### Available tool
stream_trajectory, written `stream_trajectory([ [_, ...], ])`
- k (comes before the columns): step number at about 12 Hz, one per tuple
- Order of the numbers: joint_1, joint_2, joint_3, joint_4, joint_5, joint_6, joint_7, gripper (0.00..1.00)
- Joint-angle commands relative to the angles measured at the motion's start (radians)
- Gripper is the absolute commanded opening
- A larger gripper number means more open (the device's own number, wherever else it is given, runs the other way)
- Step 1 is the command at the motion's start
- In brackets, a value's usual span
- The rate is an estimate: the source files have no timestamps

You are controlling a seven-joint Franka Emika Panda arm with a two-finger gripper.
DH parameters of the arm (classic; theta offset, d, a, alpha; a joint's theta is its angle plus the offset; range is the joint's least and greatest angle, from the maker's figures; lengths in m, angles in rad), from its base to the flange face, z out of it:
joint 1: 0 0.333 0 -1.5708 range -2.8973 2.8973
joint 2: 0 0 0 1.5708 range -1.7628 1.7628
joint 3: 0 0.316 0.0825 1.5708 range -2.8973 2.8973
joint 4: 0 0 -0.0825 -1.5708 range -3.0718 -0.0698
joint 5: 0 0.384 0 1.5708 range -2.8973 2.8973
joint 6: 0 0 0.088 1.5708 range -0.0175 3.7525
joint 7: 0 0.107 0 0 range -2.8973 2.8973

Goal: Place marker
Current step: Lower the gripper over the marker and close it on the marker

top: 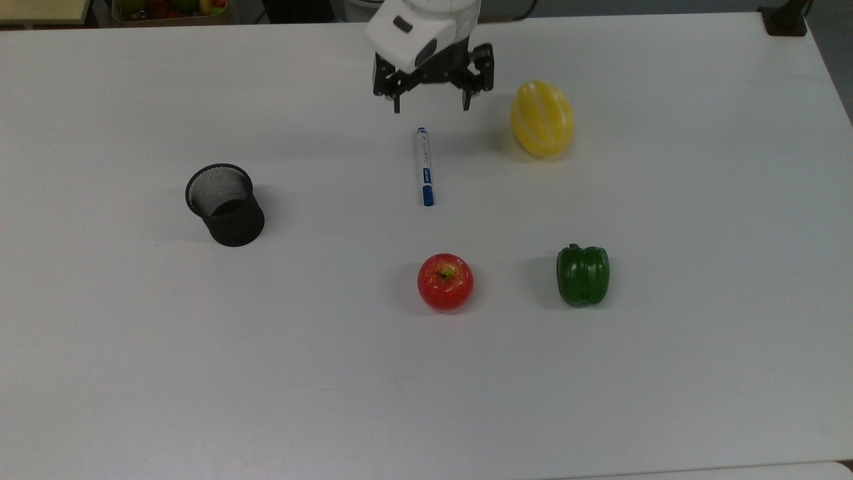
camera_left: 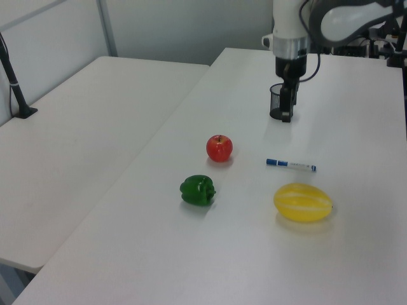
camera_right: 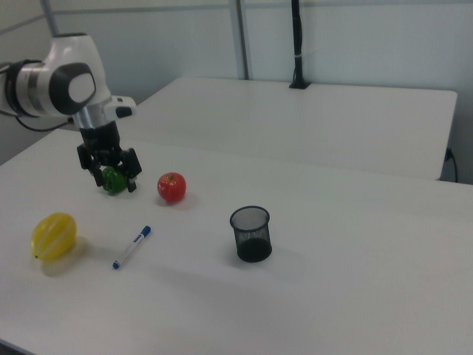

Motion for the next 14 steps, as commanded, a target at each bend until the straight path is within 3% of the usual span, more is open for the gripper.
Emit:
stream_trajectory([
  [1, -0.004, 0.069, -0.008, -0.042, -0.027, 0.117, 0.058, 1.0],
  [9, -0.002, 0.223, -0.011, -0.049, -0.13, 0.211, 0.119, 1.0],
  [14, 0.001, 0.254, -0.011, -0.049, -0.165, 0.242, 0.136, 0.85],
])
